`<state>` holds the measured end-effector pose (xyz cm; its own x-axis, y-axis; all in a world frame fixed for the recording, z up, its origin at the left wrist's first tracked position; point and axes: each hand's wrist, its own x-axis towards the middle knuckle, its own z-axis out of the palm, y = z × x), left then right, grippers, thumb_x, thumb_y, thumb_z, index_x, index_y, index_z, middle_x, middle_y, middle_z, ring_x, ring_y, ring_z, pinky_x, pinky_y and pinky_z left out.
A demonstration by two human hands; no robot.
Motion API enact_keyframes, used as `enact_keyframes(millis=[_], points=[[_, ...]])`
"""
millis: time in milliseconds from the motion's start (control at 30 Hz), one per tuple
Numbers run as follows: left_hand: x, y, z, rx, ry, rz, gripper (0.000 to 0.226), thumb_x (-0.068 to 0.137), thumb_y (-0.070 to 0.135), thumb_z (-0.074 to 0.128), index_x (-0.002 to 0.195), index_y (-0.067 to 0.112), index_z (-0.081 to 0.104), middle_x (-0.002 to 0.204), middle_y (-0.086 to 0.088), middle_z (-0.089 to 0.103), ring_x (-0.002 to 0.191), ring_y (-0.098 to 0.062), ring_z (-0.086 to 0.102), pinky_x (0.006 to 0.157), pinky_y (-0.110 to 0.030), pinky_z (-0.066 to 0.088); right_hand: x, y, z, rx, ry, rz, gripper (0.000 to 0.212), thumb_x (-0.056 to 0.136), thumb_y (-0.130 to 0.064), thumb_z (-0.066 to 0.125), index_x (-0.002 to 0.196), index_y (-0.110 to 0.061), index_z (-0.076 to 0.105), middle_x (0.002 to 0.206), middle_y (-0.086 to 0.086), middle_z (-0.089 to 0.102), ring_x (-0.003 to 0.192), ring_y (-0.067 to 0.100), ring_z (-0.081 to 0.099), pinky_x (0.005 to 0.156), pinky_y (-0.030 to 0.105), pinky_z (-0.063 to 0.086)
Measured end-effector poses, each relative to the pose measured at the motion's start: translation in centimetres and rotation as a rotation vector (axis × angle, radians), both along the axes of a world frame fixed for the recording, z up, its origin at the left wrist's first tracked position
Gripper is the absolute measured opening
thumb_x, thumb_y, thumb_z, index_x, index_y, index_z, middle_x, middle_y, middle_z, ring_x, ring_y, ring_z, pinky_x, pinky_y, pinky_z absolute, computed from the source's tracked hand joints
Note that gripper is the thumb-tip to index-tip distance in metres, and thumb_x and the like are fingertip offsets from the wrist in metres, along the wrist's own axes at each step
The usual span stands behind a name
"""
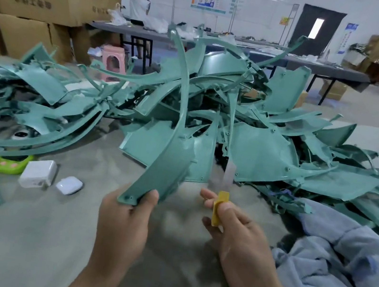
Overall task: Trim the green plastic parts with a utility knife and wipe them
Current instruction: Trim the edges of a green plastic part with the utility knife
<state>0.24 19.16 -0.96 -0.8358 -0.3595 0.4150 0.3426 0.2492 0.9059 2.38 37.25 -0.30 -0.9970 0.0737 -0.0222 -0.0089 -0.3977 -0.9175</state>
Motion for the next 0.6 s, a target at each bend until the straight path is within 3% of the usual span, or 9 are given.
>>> enact_keyframes(millis=[100, 167, 267, 400, 500, 600], points=[[-0.2, -1.5, -0.1, -0.093, 0.054, -0.054, 0.045, 0.089, -0.007, 0.068, 0.093, 0.036, 0.079, 0.085, 0.028, 0.074, 0.076, 0.010, 0.067, 0.067, -0.006, 0.047, 0.4, 0.5, 0.1, 0.065, 0.035, -0.060, 0.033, 0.075, -0.040, 0.067, 0.086, -0.014, 0.083, 0.106, 0.008, 0.078, 0.099, 0.011, 0.072, 0.077, 0.021, 0.055], [-0.2, -2.5, -0.2, -0.212, 0.129, -0.081, 0.061, 0.082, -0.020, 0.065, 0.104, 0.034, 0.081, 0.107, 0.023, 0.076, 0.102, 0.005, 0.069, 0.091, -0.012, 0.051, 0.5, 0.7, 0.1, 0.055, 0.073, -0.055, 0.033, 0.073, -0.040, 0.070, 0.084, -0.011, 0.082, 0.096, 0.014, 0.078, 0.089, 0.014, 0.072, 0.073, 0.019, 0.056], [-0.8, -3.5, -1.1, -0.365, 0.209, -0.079, 0.055, 0.072, -0.022, 0.066, 0.102, 0.021, 0.081, 0.118, 0.013, 0.073, 0.115, -0.004, 0.066, 0.115, -0.033, 0.041, 0.5, 1.0, 0.1, 0.082, 0.142, -0.013, 0.027, 0.077, -0.036, 0.079, 0.082, -0.010, 0.081, 0.090, 0.017, 0.077, 0.086, 0.019, 0.071, 0.074, 0.021, 0.055], [-0.7, -3.4, -2.0, -0.564, 0.106, -0.098, 0.069, 0.062, -0.027, 0.071, 0.106, 0.026, 0.080, 0.117, 0.017, 0.071, 0.117, -0.005, 0.063, 0.117, -0.050, 0.037, 1.1, 1.0, 0.4, 0.399, 0.273, -0.012, 0.031, 0.087, -0.041, 0.063, 0.085, -0.015, 0.080, 0.086, 0.011, 0.077, 0.079, 0.016, 0.064, 0.073, 0.022, 0.050], [-0.6, -3.1, -1.8, -0.628, 0.089, -0.150, 0.061, 0.066, -0.015, 0.073, 0.110, 0.027, 0.079, 0.117, 0.019, 0.070, 0.112, -0.005, 0.065, 0.118, -0.041, 0.035, 1.2, -0.1, 0.3, 0.702, 0.292, 0.061, 0.024, 0.093, -0.037, 0.060, 0.083, -0.023, 0.078, 0.080, 0.003, 0.072, 0.074, 0.019, 0.061, 0.068, 0.025, 0.044], [-0.6, -2.4, -1.6, -0.633, 0.039, -0.169, 0.059, 0.071, -0.014, 0.072, 0.113, 0.026, 0.079, 0.117, 0.015, 0.073, 0.112, -0.006, 0.066, 0.117, -0.031, 0.036, 1.3, -1.1, -0.4, 0.831, 0.277, 0.087, 0.021, 0.099, -0.029, 0.061, 0.082, -0.026, 0.073, 0.072, -0.002, 0.066, 0.067, 0.014, 0.057, 0.063, 0.028, 0.043]])
